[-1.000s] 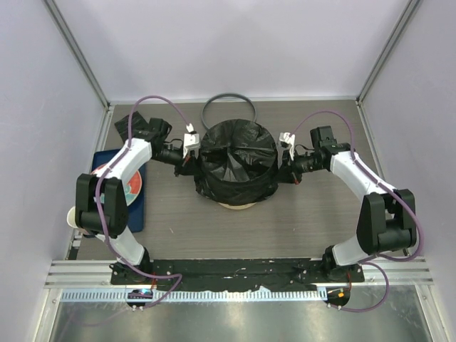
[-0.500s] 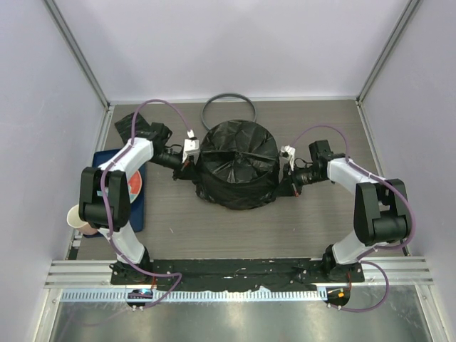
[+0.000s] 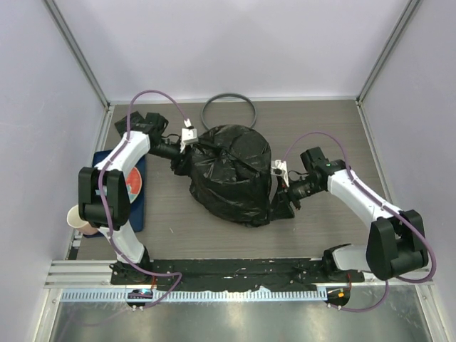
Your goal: Put the trash bags into the trash bin
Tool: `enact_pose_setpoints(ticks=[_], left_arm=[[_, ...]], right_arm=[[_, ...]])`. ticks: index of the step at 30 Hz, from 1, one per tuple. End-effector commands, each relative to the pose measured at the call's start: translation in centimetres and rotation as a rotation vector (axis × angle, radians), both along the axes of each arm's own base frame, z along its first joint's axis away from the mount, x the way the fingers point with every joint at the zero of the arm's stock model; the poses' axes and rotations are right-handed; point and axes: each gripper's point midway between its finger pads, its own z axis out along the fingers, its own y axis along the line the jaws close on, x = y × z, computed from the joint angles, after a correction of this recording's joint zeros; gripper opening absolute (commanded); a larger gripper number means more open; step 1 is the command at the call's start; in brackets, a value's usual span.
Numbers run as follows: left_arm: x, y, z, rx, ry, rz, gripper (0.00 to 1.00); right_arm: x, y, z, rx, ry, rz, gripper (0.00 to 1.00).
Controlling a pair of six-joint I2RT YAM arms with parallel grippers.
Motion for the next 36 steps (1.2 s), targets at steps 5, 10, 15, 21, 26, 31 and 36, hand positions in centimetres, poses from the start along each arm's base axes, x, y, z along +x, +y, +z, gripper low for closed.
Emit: enact_pose_setpoints(ticks=[5,10,15,21,26,31,36], left_arm=[[0.6,2.3,2.7,-0.030,-0.042,0.073,0.69],[-1.3,4.2,3.0,0.000,-0.038,0.061,0.72],[-3.8,4.4,4.3,0.005,-0.043,0.000,0.77],[-5.5,3.8,5.7,-0.034,-0.016,0.001,0.93],[-5.5,1.2,5.3,-0.064,0.004,0.064,1.00],[-4.7,-0.8,5.5,-0.105,-0.026,0.076,1.00],[-4.7,-1.4,4.9,-0.126,0.043,0.107,0.96]], right_arm=[[5.4,-6.0,4.3,-0.131,-0.251,-0.085,0.76],[9.7,-4.5,7.0,-0.020,-0.305,-0.080,0.91],[8.9,-2.6,7.5,0.040,-0.310,0.065,0.93],[4.1,-0.7,8.4,0.097,-0.262,0.264,0.96],[5.5,1.2,8.4,0.084,-0.224,0.063,0.97],[8.3,2.8,9.6,0.133,-0.287,-0.169,0.98],[8.7,4.2,9.0,0.150,-0.226,-0.243,0.84]])
